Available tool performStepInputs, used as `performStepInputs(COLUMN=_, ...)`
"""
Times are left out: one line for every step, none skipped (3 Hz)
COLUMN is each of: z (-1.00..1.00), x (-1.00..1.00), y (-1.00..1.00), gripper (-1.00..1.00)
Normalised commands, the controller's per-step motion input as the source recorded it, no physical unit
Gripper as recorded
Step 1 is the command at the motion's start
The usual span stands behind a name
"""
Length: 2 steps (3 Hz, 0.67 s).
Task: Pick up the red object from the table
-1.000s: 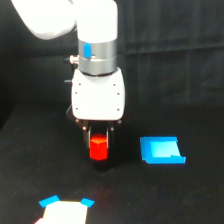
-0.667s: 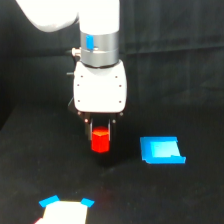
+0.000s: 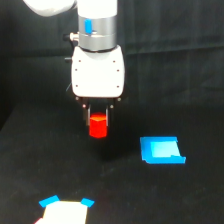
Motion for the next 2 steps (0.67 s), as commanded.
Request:
performStepInputs(z=1.0, x=-0.11, y=0.17, gripper=-0.82)
performStepInputs(z=1.0, x=0.11, y=-0.2, gripper=-1.0)
